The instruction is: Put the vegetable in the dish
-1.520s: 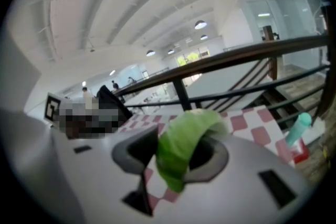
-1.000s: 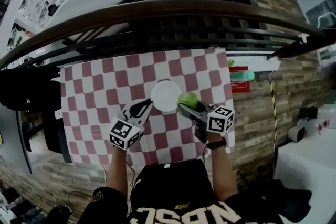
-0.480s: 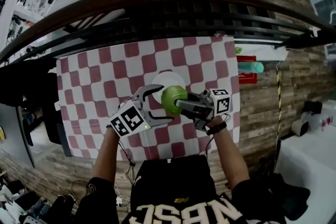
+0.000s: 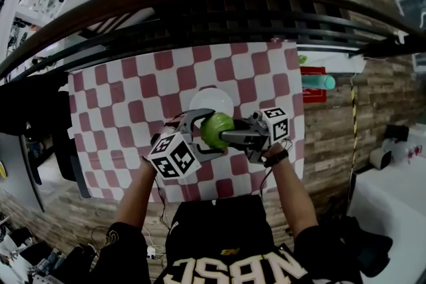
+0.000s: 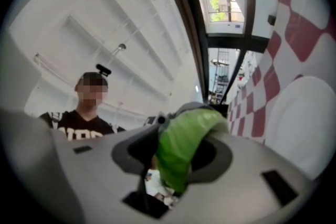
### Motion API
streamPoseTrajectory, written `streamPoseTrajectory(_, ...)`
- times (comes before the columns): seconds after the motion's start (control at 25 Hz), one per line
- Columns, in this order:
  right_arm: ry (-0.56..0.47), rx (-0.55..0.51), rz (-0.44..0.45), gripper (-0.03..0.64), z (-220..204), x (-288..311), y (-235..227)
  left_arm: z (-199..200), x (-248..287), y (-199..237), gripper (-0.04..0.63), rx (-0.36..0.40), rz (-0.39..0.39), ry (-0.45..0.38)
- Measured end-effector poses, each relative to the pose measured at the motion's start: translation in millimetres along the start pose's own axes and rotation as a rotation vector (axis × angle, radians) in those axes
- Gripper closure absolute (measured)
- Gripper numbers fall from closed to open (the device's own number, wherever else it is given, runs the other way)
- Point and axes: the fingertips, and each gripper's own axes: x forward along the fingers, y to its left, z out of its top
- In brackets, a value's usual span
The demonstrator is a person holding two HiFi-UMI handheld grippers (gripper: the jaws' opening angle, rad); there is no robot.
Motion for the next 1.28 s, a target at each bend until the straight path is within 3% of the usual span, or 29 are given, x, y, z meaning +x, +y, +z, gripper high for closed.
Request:
streamPoseTrajectory(0.16, 0.175, -0.026, -0.149, 0.433, -19.9, -6.8, -20.5, -19.0, 12.7, -1.2, 0.118, -0.024, -0.002, 0.067)
streamPoseTrajectory(0.36, 0.363, -0.178, -0.408, 0.377, -33.3, -46.2, -43.9, -37.0, 19.8, 5.5, 0.120, -0.048, 0.028, 0.108)
streamPoseTrajectory(0.48, 0.318, -0.261, -0.545, 0.377, -22.0, -75.2, -51.2, -52.7, 23.9, 16.2, 0.124, -0.083, 0.077, 0.144)
streamPoseTrajectory(0.68, 0.157, -0.346, -0.675, 0.379, -3.2, -92.4, -44.9, -78.6, 37.5, 36.5, 0.126, -0.114, 0.191, 0.244)
streamPoseTrajectory(0.88, 0.185, -0.604, -1.013, 0.389, 5.5, -118.9, -58.3, -94.5, 53.2, 53.8, 0.129, -0.127, 0.276, 0.318)
streamPoseTrajectory(0.96, 0.201, -0.638, -1.055, 0.402, 4.1, -119.8, -59.4, -98.1, 57.8, 59.7, 0.129, -0.147, 0.296, 0.330)
streamPoseTrajectory(1.08, 0.183, -0.630, -1.049, 0.402, 3.7, -117.1, -59.4, -103.1, 63.1, 66.0, 0.130, -0.167, 0.316, 0.344)
streamPoseTrajectory(1.28, 0.145, -0.638, -1.060, 0.402, 14.4, -120.6, -57.3, -109.0, 68.3, 69.4, 0.130, -0.194, 0.295, 0.343)
